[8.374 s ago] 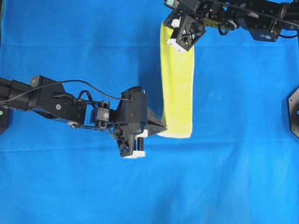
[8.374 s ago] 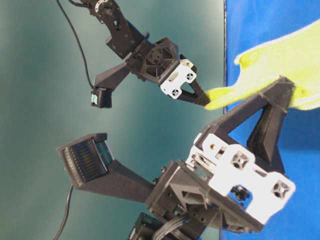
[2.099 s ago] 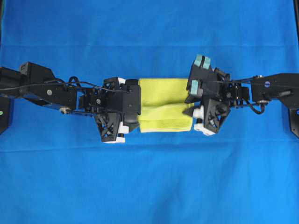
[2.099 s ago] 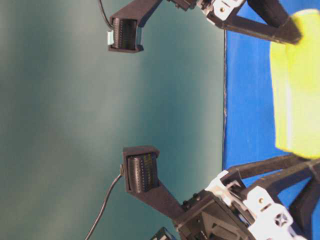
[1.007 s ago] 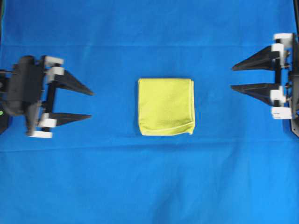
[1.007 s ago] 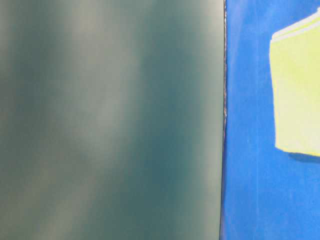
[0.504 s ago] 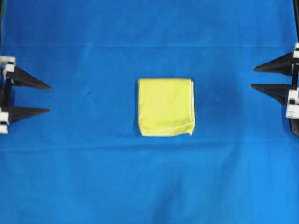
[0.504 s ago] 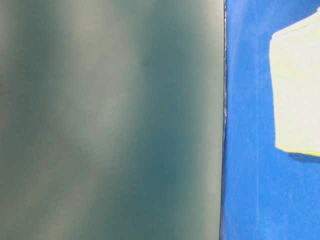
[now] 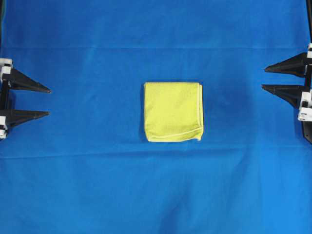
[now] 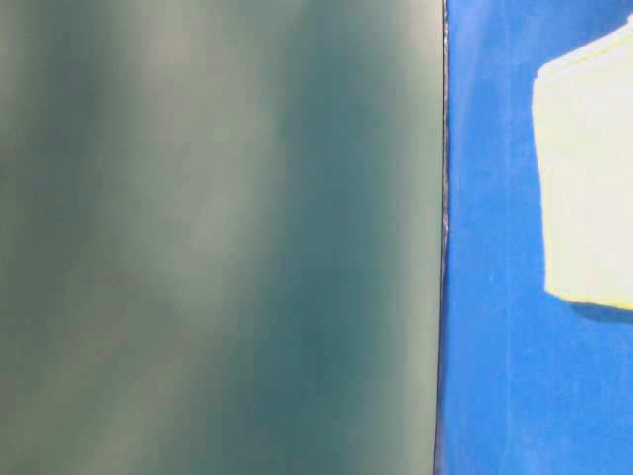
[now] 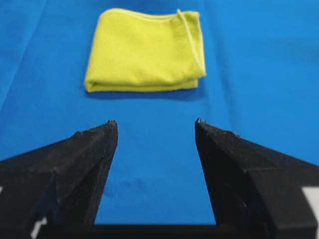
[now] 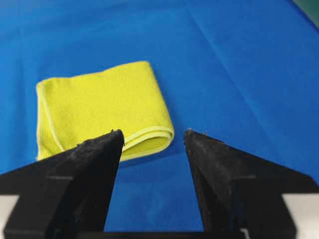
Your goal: Fold the yellow towel.
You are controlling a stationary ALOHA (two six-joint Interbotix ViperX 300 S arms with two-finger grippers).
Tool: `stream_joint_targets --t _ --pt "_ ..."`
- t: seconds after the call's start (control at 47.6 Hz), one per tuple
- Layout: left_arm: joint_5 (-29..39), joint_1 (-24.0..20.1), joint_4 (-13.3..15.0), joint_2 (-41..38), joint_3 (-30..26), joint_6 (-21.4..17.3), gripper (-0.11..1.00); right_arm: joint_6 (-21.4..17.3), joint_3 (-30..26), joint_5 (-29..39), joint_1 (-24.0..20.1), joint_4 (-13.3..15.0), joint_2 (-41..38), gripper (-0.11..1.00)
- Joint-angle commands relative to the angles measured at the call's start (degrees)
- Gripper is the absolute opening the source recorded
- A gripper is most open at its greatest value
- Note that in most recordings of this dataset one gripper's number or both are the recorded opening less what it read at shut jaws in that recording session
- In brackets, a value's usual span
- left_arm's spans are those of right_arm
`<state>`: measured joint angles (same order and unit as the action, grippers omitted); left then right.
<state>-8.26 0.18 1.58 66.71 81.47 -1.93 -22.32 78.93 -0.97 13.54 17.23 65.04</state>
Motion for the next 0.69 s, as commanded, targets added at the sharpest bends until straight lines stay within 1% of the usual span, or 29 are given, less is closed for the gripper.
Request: stream_joint_targets --t 0.0,0.672 --pt "-0.18 -0.18 0.09 -0.44 -0.70 -0.09 0.61 0.00 -0.79 -0.62 0.09 -0.26 -0.70 0.57" --pt "-0.18 -0.18 0.09 -0.44 -0.70 0.00 0.61 -0.09 -0.79 -0.62 0.09 -0.18 -1.32 0.57"
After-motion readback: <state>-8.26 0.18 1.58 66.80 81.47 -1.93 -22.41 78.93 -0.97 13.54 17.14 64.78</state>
